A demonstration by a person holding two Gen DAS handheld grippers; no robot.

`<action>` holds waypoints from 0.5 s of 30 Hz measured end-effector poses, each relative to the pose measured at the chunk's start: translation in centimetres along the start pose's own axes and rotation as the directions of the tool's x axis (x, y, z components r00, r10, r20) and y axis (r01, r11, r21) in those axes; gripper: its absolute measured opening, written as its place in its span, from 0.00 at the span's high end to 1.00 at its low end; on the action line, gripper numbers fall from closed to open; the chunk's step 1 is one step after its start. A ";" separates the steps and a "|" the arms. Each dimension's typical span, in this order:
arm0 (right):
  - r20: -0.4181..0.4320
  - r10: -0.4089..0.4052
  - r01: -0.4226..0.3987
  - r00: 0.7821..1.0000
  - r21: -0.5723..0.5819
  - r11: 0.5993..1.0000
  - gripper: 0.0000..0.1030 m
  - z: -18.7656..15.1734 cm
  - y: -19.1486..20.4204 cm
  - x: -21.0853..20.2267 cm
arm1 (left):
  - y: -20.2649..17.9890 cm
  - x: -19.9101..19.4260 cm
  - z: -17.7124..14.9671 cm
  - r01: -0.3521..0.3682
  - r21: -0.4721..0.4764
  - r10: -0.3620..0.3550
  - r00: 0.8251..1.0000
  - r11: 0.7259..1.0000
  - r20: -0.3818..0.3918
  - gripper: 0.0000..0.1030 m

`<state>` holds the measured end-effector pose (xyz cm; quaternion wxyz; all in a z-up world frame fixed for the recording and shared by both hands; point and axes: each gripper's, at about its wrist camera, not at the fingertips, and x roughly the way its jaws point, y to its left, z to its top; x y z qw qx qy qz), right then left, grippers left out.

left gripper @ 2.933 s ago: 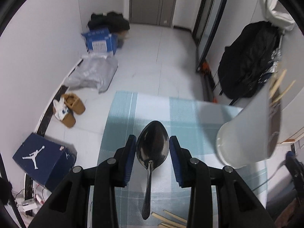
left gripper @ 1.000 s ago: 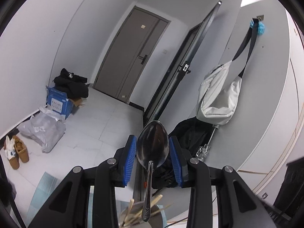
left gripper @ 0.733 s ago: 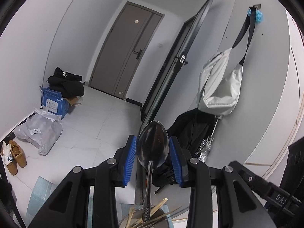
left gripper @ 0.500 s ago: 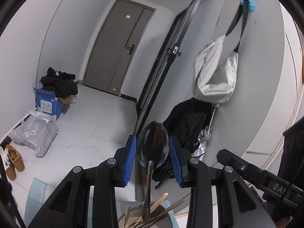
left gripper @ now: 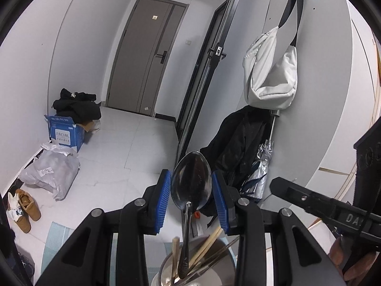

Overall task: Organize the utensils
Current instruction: 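Lower fork and spoon into the holder and open both tools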

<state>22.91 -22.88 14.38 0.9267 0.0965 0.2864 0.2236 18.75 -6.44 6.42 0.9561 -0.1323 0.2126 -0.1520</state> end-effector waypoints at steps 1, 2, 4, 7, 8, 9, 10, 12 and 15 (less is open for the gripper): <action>-0.009 0.000 0.000 1.000 -0.004 1.000 0.80 -0.1 0.0 0.2 | -0.1 -0.1 0.0 0.000 0.005 0.000 1.000 1.000 -0.003 0.70; -0.019 -0.003 0.002 1.000 -0.012 1.000 0.80 -0.3 0.1 0.4 | -0.2 -0.1 0.0 0.002 0.013 -0.002 1.000 1.000 -0.007 0.70; -0.037 -0.004 0.003 0.999 -0.030 1.000 0.80 -0.6 0.3 0.9 | -0.4 -0.2 -0.2 0.012 0.035 -0.011 1.000 0.999 -0.025 0.70; -0.063 -0.009 0.005 0.998 -0.053 0.999 0.80 -1.1 0.6 1.6 | -0.3 -0.4 -0.4 0.030 0.049 -0.028 0.998 0.998 -0.051 0.70; -0.072 -0.010 0.006 0.997 -0.058 0.998 0.80 -1.2 0.7 1.8 | -0.3 -0.5 -0.4 0.034 0.048 -0.031 0.998 0.998 -0.056 0.70; -0.082 -0.011 0.006 0.997 -0.061 0.998 0.80 -1.4 0.8 2.1 | -0.3 -0.6 -0.3 0.049 0.047 -0.045 0.996 0.998 -0.071 0.70; -0.091 -0.012 0.007 0.996 -0.063 0.998 0.80 -1.5 0.8 2.3 | -0.3 -0.6 -0.4 0.056 0.048 -0.052 0.996 0.997 -0.078 0.70; -0.108 -0.012 0.005 0.994 -0.059 0.998 0.80 -1.8 0.7 2.7 | -0.4 -0.8 -0.4 0.069 0.057 -0.064 0.994 0.996 -0.093 0.70; -0.130 -0.017 0.009 0.991 -0.060 0.998 0.80 -2.1 0.7 3.2 | -0.3 -0.9 -0.4 0.083 0.059 -0.075 0.990 0.995 -0.120 0.70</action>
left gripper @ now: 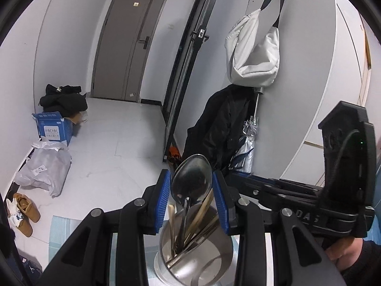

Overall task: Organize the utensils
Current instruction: 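Lower fork and spoon into the holder and open both tools, then move both open tools back toward the remaining wooden chopsticks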

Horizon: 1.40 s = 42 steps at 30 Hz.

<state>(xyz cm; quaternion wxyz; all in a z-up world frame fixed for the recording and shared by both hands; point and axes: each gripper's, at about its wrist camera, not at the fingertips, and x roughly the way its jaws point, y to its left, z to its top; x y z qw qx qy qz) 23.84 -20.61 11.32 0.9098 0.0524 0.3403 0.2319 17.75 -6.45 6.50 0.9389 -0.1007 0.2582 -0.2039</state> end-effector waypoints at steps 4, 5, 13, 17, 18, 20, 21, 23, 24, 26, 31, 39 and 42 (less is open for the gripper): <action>-0.026 -0.009 0.010 1.000 0.031 0.999 0.78 -0.1 -0.5 0.5 | 1.0 0.3 0.3 -0.003 -0.054 0.000 0.998 0.999 -0.059 0.69; -0.027 -0.010 0.011 1.000 0.042 0.999 0.78 -0.1 -0.6 0.5 | 1.1 0.2 0.4 -0.008 -0.064 0.004 0.998 0.998 -0.065 0.69; 0.011 -0.017 0.016 1.000 0.093 0.996 0.74 -0.4 -0.6 -1.9 | 0.7 -2.0 0.8 -0.079 -0.080 0.076 0.996 0.994 -0.042 0.42; 0.038 -0.033 0.030 0.999 0.089 0.996 0.69 -1.1 0.2 -3.6 | 0.5 -3.8 0.8 -0.140 -0.098 0.138 0.990 0.985 -0.029 0.26; 0.044 -0.035 0.032 0.998 0.087 0.996 0.66 -1.4 0.4 -4.0 | 0.6 -4.1 0.8 -0.153 -0.100 0.151 0.988 0.983 -0.028 0.23; 0.054 -0.039 0.034 0.998 0.085 0.996 0.61 -1.9 1.0 -4.7 | 0.4 -4.8 0.8 -0.190 -0.106 0.187 0.982 0.976 -0.033 0.20; 0.064 -0.041 0.036 0.997 0.080 0.996 0.60 -2.2 1.3 -5.1 | 0.5 -5.1 0.7 -0.196 -0.112 0.193 0.981 0.974 -0.032 0.20; 0.079 -0.047 0.042 0.996 0.069 0.997 0.59 -2.7 2.0 -6.0 | 0.4 -5.8 0.6 -0.206 -0.120 0.205 0.979 0.971 -0.022 0.19; 0.087 -0.047 0.042 0.995 0.063 0.997 0.56 -3.1 2.4 -6.4 | 0.2 -6.3 0.5 -0.229 -0.119 0.228 0.973 0.966 -0.018 0.16; 0.106 -0.050 0.044 0.993 0.052 0.998 0.51 -3.7 3.1 -7.3 | -0.2 -7.2 0.4 -0.259 -0.117 0.260 0.966 0.959 -0.007 0.11; 0.155 -0.048 0.047 0.987 0.007 0.999 0.38 -5.2 5.2 -9.3 | -0.8 -8.8 -0.4 -0.297 -0.101 0.300 0.954 0.949 0.013 0.05; 0.178 -0.022 0.019 0.984 0.018 1.000 0.25 -7.9 7.2 -11.2 | -1.3 -11.4 -2.4 -0.370 -0.107 0.378 0.924 0.923 0.062 0.01; 0.179 -0.020 0.021 0.984 -0.003 1.000 0.22 -9.1 8.1 -11.7 | -1.4 -12.0 -3.4 -0.389 -0.110 0.398 0.915 0.914 0.063 0.01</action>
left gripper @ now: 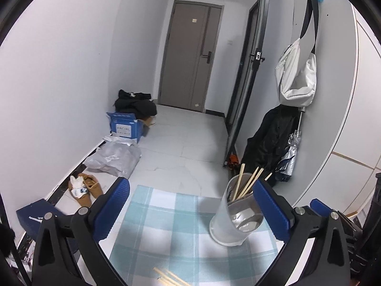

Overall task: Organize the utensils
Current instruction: 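Move both open tools back toward the remaining wooden chopsticks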

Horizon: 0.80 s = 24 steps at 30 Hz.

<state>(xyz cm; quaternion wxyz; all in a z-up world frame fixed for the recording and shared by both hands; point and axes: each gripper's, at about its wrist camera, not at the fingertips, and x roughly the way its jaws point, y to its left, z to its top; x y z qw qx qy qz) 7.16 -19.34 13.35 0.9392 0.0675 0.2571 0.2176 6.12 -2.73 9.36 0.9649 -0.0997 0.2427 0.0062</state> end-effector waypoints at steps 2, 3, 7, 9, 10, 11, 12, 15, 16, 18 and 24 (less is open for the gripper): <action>0.004 0.000 0.000 1.000 -0.021 1.000 0.19 -0.9 0.7 -0.4 | 0.1 -0.3 -0.8 -0.011 0.006 0.011 1.000 1.000 0.000 0.01; 0.005 -0.002 0.002 1.000 -0.029 1.000 0.17 -1.2 0.9 -0.5 | 0.2 -0.3 -1.1 -0.017 0.008 0.017 1.000 1.000 0.003 0.01; -0.001 -0.001 0.001 1.000 -0.065 0.998 0.15 -2.7 1.7 -0.6 | 0.7 -0.8 -2.5 -0.061 -0.006 0.061 0.998 0.998 0.012 0.01; -0.006 -0.004 0.003 1.000 -0.074 0.997 0.13 -3.4 1.9 -0.5 | 1.3 -0.7 -3.2 -0.072 -0.017 0.072 0.997 0.997 0.007 0.01; -0.008 -0.004 0.003 1.000 -0.077 0.997 0.13 -3.8 2.0 -0.4 | 1.5 -0.6 -3.6 -0.077 -0.017 0.077 0.997 0.997 0.002 0.01; -0.013 -0.003 0.002 1.000 -0.079 0.997 0.13 -4.2 2.0 -0.3 | 1.7 -0.7 -3.9 -0.080 -0.016 0.080 0.997 0.997 -0.002 0.01; -0.020 -0.004 0.002 1.000 -0.081 0.997 0.12 -4.7 2.1 -0.1 | 1.9 -0.5 -4.3 -0.083 -0.017 0.083 0.996 0.996 -0.011 0.01; -0.047 -0.006 0.002 0.999 -0.089 0.996 0.12 -5.9 2.2 0.6 | 2.6 0.0 -5.5 -0.097 -0.025 0.096 0.995 0.995 -0.037 0.01; -0.059 -0.010 0.005 0.998 -0.094 0.996 0.11 -6.3 2.2 0.9 | 2.8 0.1 -5.9 -0.103 -0.031 0.101 0.994 0.994 -0.042 0.01; -0.081 -0.020 0.011 0.997 -0.105 0.994 0.11 -7.2 2.3 1.5 | 3.5 0.6 -7.0 -0.109 -0.042 0.107 0.992 0.993 -0.061 0.01; -0.196 -0.098 0.074 0.976 -0.123 0.990 0.11 -9.6 1.9 4.5 | 5.7 2.6 -9.4 -0.112 -0.070 0.099 0.981 0.991 -0.164 0.01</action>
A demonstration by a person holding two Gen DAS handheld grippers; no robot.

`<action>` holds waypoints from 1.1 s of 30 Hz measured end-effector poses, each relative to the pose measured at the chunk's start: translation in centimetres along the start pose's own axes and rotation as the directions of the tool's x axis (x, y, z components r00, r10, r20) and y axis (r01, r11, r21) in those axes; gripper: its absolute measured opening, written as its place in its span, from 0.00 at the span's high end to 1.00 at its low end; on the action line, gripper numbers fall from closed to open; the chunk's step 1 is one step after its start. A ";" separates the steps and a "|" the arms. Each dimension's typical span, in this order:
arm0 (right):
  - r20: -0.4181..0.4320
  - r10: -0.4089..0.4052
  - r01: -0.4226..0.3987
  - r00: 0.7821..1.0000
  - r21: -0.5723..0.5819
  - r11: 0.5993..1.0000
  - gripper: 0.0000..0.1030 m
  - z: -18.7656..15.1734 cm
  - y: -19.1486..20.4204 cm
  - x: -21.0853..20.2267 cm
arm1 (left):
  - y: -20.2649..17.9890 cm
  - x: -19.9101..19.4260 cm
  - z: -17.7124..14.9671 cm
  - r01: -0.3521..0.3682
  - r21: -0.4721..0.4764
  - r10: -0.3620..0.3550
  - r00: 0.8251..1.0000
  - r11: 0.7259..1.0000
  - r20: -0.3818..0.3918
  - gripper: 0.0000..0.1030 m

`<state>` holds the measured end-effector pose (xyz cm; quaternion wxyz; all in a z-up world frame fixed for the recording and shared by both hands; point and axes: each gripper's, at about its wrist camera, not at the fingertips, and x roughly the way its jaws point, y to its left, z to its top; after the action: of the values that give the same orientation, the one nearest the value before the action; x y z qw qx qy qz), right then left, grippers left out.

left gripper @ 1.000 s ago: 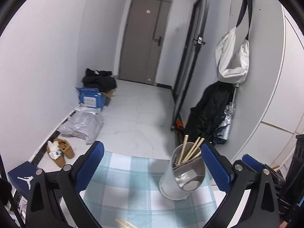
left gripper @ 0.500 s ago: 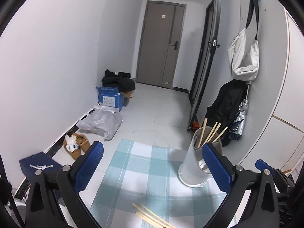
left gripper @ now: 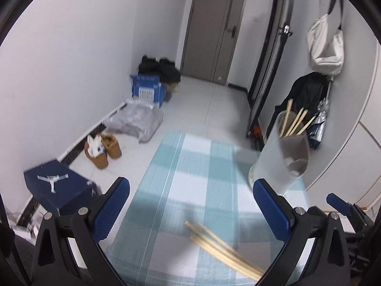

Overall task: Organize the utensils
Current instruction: 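Move both open tools back toward the remaining wooden chopsticks, then lower the right tool onto the chopsticks and close on one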

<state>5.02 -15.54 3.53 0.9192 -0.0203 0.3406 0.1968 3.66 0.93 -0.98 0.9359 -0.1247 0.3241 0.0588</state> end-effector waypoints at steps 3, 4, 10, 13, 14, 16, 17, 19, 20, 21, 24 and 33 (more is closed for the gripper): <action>-0.058 0.013 -0.011 0.998 0.035 0.999 0.11 -0.4 -0.4 1.9 | 1.6 1.4 -0.4 0.006 -0.080 -0.012 0.997 0.997 -0.072 0.01; -0.077 0.017 -0.013 0.997 0.042 0.999 0.11 -0.4 -0.3 2.4 | 1.9 1.6 -0.4 0.010 -0.106 -0.019 0.996 0.994 -0.089 0.01; -0.184 0.055 -0.052 0.981 0.021 0.998 0.11 -0.8 1.3 5.9 | 2.6 2.1 -0.5 0.023 -0.142 -0.040 0.992 0.990 -0.119 0.01; -0.226 0.076 -0.076 0.971 0.005 0.997 0.13 -1.0 2.4 7.5 | 3.8 2.1 -0.2 0.017 -0.174 -0.037 0.993 0.985 -0.114 0.01; -0.240 0.082 -0.084 0.967 -0.001 0.996 0.14 -1.1 2.8 8.0 | 4.4 2.0 0.0 0.005 -0.186 -0.026 0.993 0.983 -0.113 0.01; -0.276 0.091 -0.103 0.957 -0.027 0.994 0.21 -1.2 3.7 9.1 | 5.3 2.3 0.2 -0.005 -0.209 -0.019 0.994 0.978 -0.112 0.01; -0.297 0.092 -0.110 0.950 -0.045 0.993 0.23 -1.3 4.2 9.7 | 5.8 2.6 0.3 -0.008 -0.224 -0.018 0.993 0.975 -0.113 0.01; -0.337 0.097 -0.131 0.936 -0.082 0.988 0.32 -1.5 5.1 10.8 | 6.8 2.9 0.6 -0.018 -0.254 -0.014 0.992 0.967 -0.122 0.01; -0.356 0.097 -0.140 0.929 -0.098 0.985 0.34 -1.6 5.5 11.4 | 7.2 3.0 0.7 -0.022 -0.269 -0.013 0.992 0.963 -0.128 0.01; -0.376 0.095 -0.149 0.922 -0.116 0.982 0.40 -1.7 6.0 12.0 | 7.6 3.2 0.7 -0.022 -0.283 -0.017 0.991 0.959 -0.132 0.01; -0.412 0.100 -0.177 0.906 -0.153 0.972 0.50 -1.8 7.1 13.5 | 8.7 3.4 0.9 -0.033 -0.328 -0.016 0.989 0.944 -0.144 0.01; -0.519 0.107 -0.293 0.848 -0.290 0.911 0.83 -2.3 10.2 16.3 | 10.1 3.2 1.5 -0.068 -0.393 0.023 0.993 0.917 -0.120 0.01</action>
<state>11.01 -0.82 -7.52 0.7561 -0.2009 0.5218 0.3402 5.11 11.15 -3.80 0.8699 -0.3070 0.3605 0.1379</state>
